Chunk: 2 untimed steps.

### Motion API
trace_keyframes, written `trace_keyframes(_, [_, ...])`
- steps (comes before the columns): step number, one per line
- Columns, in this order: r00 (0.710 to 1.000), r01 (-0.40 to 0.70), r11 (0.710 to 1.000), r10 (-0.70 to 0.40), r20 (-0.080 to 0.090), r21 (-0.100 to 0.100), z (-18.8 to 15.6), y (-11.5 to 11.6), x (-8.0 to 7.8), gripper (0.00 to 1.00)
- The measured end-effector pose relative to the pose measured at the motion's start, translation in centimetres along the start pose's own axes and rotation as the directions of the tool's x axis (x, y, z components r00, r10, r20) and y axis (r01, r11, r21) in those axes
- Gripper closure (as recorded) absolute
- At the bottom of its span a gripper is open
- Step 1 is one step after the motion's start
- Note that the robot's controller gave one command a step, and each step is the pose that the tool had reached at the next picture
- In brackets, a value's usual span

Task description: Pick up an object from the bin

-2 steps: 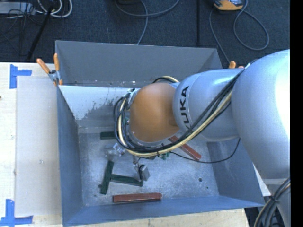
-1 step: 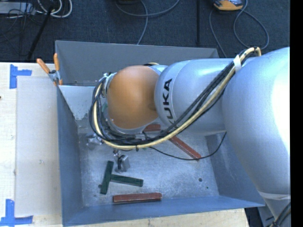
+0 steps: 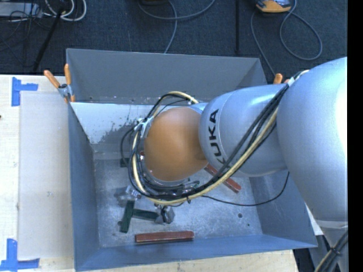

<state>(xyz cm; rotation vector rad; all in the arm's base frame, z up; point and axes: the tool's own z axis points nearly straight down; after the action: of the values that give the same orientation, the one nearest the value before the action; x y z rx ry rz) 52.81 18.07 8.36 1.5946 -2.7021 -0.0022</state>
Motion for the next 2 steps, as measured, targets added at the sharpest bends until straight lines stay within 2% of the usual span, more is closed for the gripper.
trace_keyframes(1, [1.0, -0.024, 1.0, 0.024, 0.011, 0.01, 1.1, 3.4, 5.3, 0.0])
trace_keyframes(2, [1.0, -0.001, 1.0, 0.001, 0.003, 0.002, 1.4, 0.9, 2.1, 0.0])
